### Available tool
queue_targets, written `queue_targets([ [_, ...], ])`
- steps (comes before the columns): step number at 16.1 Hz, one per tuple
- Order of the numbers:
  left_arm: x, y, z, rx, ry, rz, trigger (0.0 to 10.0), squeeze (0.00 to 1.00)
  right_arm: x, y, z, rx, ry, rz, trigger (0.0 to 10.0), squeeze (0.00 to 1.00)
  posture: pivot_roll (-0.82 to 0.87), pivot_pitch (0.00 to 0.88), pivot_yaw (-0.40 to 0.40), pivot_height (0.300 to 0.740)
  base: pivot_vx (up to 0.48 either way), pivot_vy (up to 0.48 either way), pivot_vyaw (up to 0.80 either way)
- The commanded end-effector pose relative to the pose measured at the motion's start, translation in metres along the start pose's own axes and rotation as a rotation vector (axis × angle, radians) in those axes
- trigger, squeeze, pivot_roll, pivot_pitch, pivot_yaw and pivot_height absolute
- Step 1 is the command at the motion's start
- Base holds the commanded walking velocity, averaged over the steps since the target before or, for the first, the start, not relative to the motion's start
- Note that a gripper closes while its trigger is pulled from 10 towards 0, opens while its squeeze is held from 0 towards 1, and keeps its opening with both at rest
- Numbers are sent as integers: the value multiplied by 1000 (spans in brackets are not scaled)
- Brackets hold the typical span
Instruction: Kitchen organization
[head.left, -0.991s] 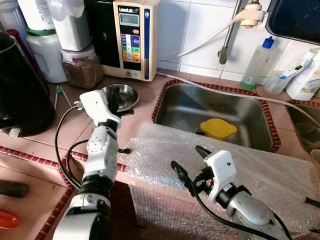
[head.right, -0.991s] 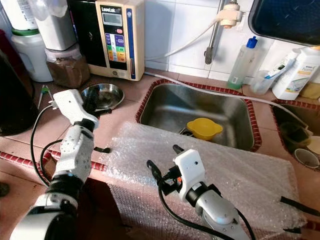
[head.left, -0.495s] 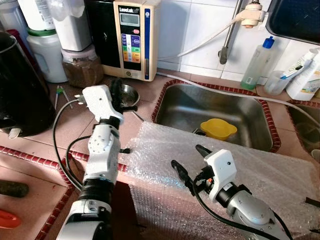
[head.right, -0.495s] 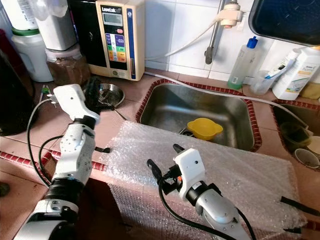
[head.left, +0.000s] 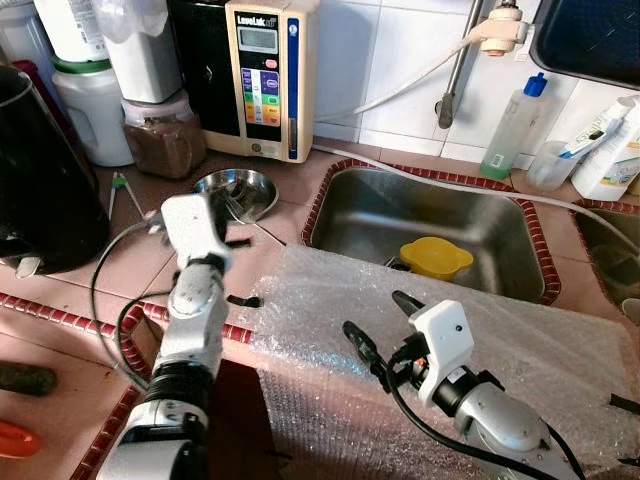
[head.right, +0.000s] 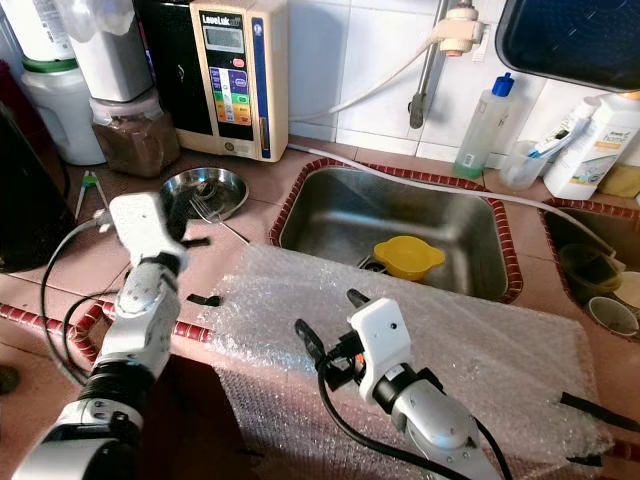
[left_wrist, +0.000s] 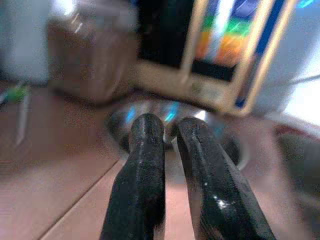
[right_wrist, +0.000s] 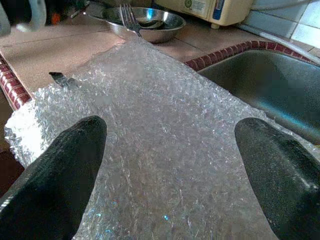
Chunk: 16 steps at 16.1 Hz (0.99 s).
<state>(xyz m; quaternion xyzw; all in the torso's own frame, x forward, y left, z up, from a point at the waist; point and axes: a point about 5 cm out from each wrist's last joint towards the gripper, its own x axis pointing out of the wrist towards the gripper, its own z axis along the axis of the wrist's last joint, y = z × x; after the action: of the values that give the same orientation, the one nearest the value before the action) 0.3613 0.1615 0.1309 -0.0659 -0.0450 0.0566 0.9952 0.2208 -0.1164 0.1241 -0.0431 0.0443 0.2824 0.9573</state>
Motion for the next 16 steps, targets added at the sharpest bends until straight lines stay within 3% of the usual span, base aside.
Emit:
queue_targets([
  [1, 0, 0, -5, 3, 35, 12, 10000, 1000, -2, -4, 2, -11, -10, -19, 10000, 0, -31, 0, 5, 740, 0, 0, 0],
  [3, -4, -15, -16, -37, 107, -87, 10000, 1000, -2, -4, 2, -12, -7, -19, 10000, 0, -30, 0, 3, 740, 0, 0, 0],
  [7, -7, -36, -13, -90, 89, -126, 10000, 1000, -2, -2, 1, -26, 3, -10, 10000, 0, -33, 0, 2, 740, 0, 0, 0],
  [13, -16, -44, -8, -119, 73, -197, 10000, 1000, -3, -1, -1, -22, 9, -12, 10000, 0, -27, 0, 2, 740, 0, 0, 0],
  [15, -21, -47, -7, -160, 83, -229, 10000, 1000, -3, -2, -1, -22, 10, -10, 10000, 0, -23, 0, 2, 740, 0, 0, 0],
  [16, -25, -52, -5, -260, 98, -268, 10000, 1000, -2, -2, -1, -24, 10, -10, 10000, 0, -23, 0, 1, 740, 0, 0, 0],
])
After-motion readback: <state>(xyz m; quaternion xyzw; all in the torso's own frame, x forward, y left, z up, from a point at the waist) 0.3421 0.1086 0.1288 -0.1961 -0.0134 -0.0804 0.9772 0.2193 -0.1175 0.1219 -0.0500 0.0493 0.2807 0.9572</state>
